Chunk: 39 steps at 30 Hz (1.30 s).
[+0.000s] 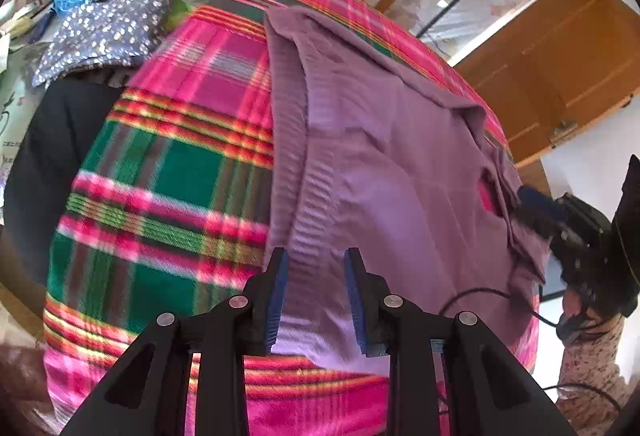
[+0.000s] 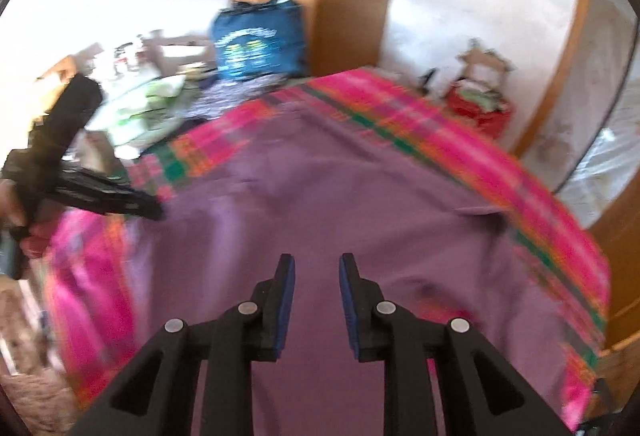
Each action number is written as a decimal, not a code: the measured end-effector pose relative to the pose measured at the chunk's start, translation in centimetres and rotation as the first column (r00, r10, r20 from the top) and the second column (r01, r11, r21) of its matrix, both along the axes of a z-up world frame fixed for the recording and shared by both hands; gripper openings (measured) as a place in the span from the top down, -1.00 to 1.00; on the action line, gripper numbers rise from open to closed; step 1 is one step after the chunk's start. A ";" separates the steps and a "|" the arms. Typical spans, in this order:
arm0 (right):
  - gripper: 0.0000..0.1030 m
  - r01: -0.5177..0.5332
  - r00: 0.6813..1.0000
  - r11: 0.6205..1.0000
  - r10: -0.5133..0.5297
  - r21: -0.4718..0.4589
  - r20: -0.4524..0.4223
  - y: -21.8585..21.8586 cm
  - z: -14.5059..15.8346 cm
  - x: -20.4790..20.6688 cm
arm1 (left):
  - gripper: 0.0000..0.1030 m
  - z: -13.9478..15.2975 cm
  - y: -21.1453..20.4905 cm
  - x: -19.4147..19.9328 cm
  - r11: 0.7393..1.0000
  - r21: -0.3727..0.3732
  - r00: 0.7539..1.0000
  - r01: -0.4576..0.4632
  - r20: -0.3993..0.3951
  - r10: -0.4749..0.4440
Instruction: Fold clothes
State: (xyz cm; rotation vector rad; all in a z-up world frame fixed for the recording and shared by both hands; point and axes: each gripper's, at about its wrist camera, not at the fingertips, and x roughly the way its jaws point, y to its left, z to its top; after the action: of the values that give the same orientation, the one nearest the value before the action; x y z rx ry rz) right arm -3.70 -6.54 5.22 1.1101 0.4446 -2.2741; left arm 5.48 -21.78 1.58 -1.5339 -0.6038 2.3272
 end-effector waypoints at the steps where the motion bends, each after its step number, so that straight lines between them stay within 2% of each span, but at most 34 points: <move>1: 0.55 -0.021 1.000 1.000 0.021 -0.001 0.014 -0.8 -0.3 0.4 | 0.43 -0.2 -0.1 0.2 1.000 0.004 1.000 -0.004 0.008 0.004; 5: 0.55 -0.070 0.997 0.998 0.070 0.003 0.027 -3.0 -0.6 1.9 | 0.42 0.0 -0.8 1.1 0.999 -0.003 0.999 -0.033 0.012 0.033; 8: 0.55 -0.077 0.997 0.997 0.078 -0.014 0.028 -3.0 0.1 2.6 | 0.42 -0.5 -1.4 1.5 0.998 -0.008 0.998 -0.054 0.038 0.055; 13: 0.55 -0.061 0.997 0.998 0.062 -0.020 0.044 -3.0 0.5 3.9 | 0.41 -0.5 -1.0 1.8 0.998 -0.012 0.998 -0.058 0.027 0.058; 17: 0.55 -0.070 0.994 0.997 0.073 -0.034 0.082 -4.2 -1.1 4.7 | 0.41 -0.2 -0.6 2.5 0.998 -0.013 0.998 -0.059 0.017 0.059; 21: 0.55 -0.088 0.987 0.996 0.091 -0.032 0.133 -6.1 -3.6 5.5 | 0.49 0.2 0.1 3.3 0.997 -0.071 1.000 -0.032 0.000 0.032; 22: 0.55 -0.106 0.983 0.994 0.109 -0.025 0.145 -6.7 -4.3 5.9 | 0.53 0.3 0.0 3.3 0.997 -0.063 0.999 -0.034 -0.002 0.034; 24: 0.55 -0.149 0.977 0.989 0.148 -0.002 0.156 -8.1 -5.5 6.5 | 0.76 0.3 -0.3 3.2 0.998 -0.048 0.999 -0.040 -0.005 0.040; 30: 0.55 -0.207 0.972 0.975 0.195 0.084 0.130 -11.1 -7.4 7.0 | 0.88 0.1 -1.4 3.4 0.998 0.026 0.998 -0.062 -0.001 0.062; 33: 0.55 -0.224 0.973 0.965 0.214 0.136 0.086 -12.2 -8.0 7.3 | 0.89 0.0 -2.2 3.6 0.995 0.065 0.997 -0.076 0.001 0.076; 39: 0.86 -0.253 0.966 0.943 0.258 0.214 0.005 -12.8 -8.2 8.4 | 0.90 0.0 -2.4 4.1 0.992 0.109 0.998 -0.063 -0.007 0.064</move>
State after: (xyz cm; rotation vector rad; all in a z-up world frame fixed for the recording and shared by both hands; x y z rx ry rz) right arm 4.73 -19.39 -2.95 1.0600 0.8105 -2.0469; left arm 9.54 -24.23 1.55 -1.4740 -0.7737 2.3052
